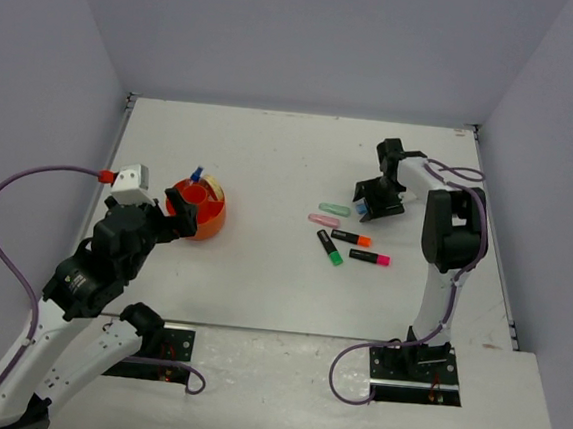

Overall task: Sort the stationery into containers
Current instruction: Pick up the stationery from the center of the board.

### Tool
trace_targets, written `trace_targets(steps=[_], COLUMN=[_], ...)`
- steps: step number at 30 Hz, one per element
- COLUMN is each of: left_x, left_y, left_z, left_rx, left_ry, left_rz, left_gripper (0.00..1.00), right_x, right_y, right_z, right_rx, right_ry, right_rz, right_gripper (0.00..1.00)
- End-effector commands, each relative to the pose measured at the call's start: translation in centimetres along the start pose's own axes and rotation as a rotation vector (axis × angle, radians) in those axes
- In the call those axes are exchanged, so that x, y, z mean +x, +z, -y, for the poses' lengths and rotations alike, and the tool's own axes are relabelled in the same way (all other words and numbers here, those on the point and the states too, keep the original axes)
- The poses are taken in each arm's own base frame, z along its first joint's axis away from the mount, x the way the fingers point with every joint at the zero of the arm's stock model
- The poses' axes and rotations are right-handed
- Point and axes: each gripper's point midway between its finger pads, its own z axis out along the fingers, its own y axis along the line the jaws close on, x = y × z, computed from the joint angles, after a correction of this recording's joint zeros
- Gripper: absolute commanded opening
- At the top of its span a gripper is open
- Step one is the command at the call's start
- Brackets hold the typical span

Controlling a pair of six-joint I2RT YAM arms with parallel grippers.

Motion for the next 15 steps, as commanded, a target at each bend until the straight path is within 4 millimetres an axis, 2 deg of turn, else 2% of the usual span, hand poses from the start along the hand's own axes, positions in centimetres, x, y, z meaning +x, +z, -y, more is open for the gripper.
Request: trace_targets(steps=[1, 3, 5, 6, 15], left_x=[-0.47, -0.50, -0.62, -0.64, -0.81], left_y=[-0.14, -0.20, -0.35, -0.40, -0.63], left_z=[0.30, 0.26, 0.20, 0.17, 0.11], left_rx=[0.024, 0.024, 0.025, 0.024, 0.026], left_ry=[0.014, 0.013, 0.009, 0.008, 0.005], left_rz=[0.019, 0.021, 0.026, 0.028, 0.035], left_gripper=[1.00, 1.00, 1.00, 1.00, 1.00], right_x=[0.05, 0.03, 0.07, 0.07, 0.05], right_y=[0.79, 0.79, 0.77, 0.81, 0.81], right_z=[0.95, 0.97, 0.95, 0.98, 0.98], right_rx=[0.048, 0.051, 0.051, 0.052, 0.051], right_ry=[0.056, 0.058, 0.060, 0.061, 0.059], right_rz=[-0.035, -0.035, -0.037, -0.039, -0.058], right_gripper=[0.64, 0.58, 0.44, 0.40, 0.36])
